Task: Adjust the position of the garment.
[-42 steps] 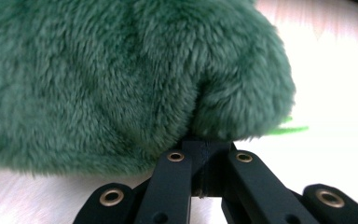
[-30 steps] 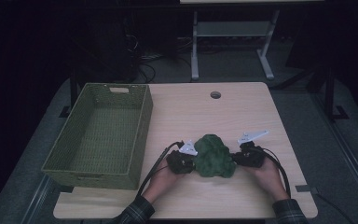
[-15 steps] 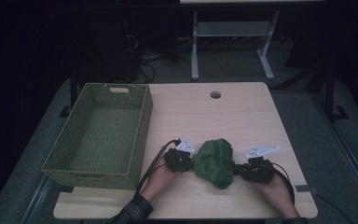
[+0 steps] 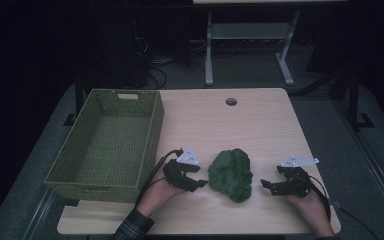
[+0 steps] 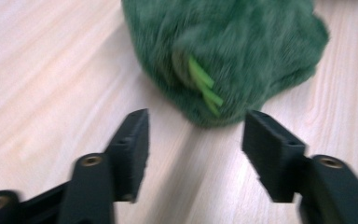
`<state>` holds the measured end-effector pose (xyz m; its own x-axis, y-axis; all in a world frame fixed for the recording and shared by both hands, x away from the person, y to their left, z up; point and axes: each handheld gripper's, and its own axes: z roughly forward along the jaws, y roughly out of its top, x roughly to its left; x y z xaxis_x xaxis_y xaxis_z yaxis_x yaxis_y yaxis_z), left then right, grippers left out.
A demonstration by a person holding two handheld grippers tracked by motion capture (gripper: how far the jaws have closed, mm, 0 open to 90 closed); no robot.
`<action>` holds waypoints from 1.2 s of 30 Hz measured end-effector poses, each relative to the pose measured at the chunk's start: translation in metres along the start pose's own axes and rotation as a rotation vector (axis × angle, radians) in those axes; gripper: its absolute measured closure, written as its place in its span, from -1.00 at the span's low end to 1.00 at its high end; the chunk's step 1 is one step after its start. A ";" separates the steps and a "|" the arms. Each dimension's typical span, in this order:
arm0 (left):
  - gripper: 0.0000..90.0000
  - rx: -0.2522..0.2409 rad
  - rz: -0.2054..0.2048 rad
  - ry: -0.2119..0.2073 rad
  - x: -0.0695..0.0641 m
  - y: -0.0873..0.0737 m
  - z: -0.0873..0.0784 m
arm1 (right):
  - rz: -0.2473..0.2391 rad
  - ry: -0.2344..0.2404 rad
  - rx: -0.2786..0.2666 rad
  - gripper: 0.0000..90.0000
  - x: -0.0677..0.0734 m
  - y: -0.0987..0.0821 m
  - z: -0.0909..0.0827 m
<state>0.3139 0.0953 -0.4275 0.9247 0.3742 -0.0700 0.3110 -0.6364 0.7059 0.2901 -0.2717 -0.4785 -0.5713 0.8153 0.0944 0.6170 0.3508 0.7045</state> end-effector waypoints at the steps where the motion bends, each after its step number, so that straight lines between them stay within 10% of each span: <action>1: -0.18 -0.005 0.008 -0.006 0.000 0.002 -0.001 | -0.014 -0.008 -0.007 -0.73 -0.001 0.000 0.001; 8: -0.47 -0.004 0.062 -0.028 -0.005 0.024 0.002 | -0.049 -0.042 0.000 -0.92 -0.002 -0.001 0.006; 20: -0.69 0.140 0.230 -0.076 -0.004 0.057 0.035 | -0.048 -0.042 0.000 -0.92 -0.002 -0.001 0.006; 36: -0.70 0.221 0.231 -0.128 0.008 0.046 0.076 | -0.049 -0.044 0.000 -0.91 -0.002 -0.001 0.006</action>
<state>0.3522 0.0179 -0.4492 0.9919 0.1247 -0.0237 0.1174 -0.8304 0.5446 0.2936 -0.2709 -0.4833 -0.5762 0.8168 0.0287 0.5887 0.3904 0.7078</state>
